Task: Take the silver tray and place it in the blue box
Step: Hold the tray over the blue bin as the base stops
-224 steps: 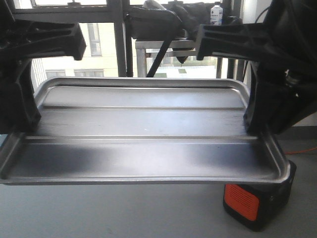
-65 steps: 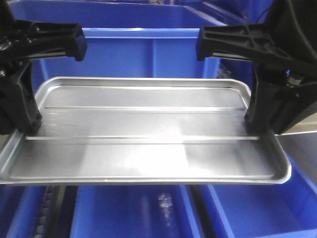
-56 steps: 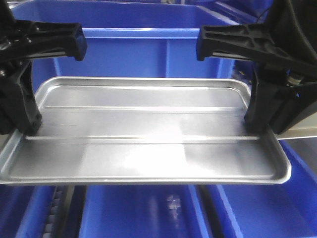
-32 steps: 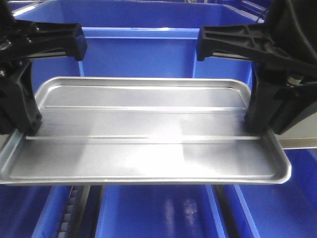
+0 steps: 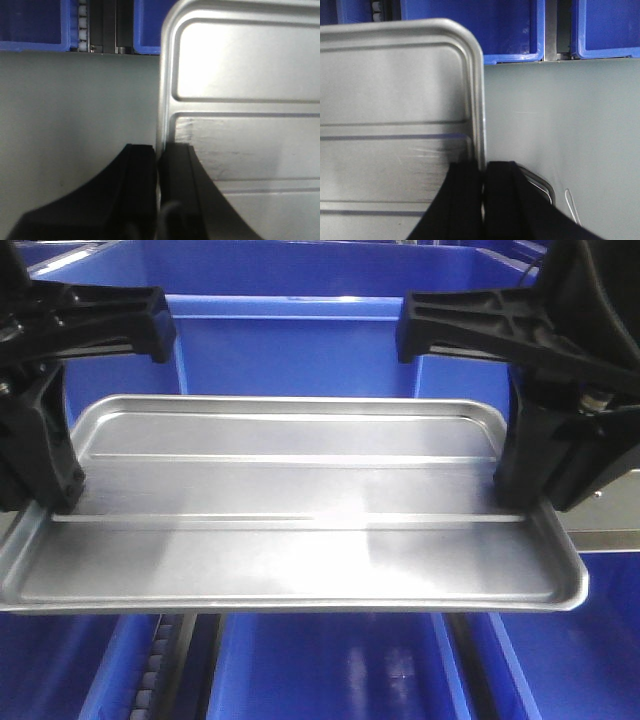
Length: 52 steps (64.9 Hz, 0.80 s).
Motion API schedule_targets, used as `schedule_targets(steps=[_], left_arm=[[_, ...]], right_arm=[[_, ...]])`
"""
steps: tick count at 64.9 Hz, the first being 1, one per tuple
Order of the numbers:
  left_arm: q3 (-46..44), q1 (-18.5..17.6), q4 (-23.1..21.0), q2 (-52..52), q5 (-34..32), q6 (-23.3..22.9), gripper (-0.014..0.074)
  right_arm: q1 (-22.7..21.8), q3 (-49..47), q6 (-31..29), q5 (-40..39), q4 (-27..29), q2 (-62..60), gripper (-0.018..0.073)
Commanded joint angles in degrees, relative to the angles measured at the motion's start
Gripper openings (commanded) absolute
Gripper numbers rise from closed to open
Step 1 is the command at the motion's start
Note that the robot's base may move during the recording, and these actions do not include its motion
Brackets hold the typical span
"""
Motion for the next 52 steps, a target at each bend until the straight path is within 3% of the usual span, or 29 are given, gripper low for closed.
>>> schedule_targets(steps=[1,45,52], left_arm=[[-1.2,-0.2,2.8,-1.5,2.5,-0.5,-0.0009],[-1.2,-0.2,2.8,-1.5,2.5,-0.5,-0.0009],[-1.2,-0.2,2.8,-1.5,2.5,-0.5,-0.0009]], right_arm=[[-0.4,-1.5,0.1,2.0,-3.7,-1.7,0.0051],[-0.4,-1.5,0.1,1.3,-3.9,-1.7,0.0051],[-0.4,-1.5,-2.9,0.5,-5.2,-1.7,0.0051]])
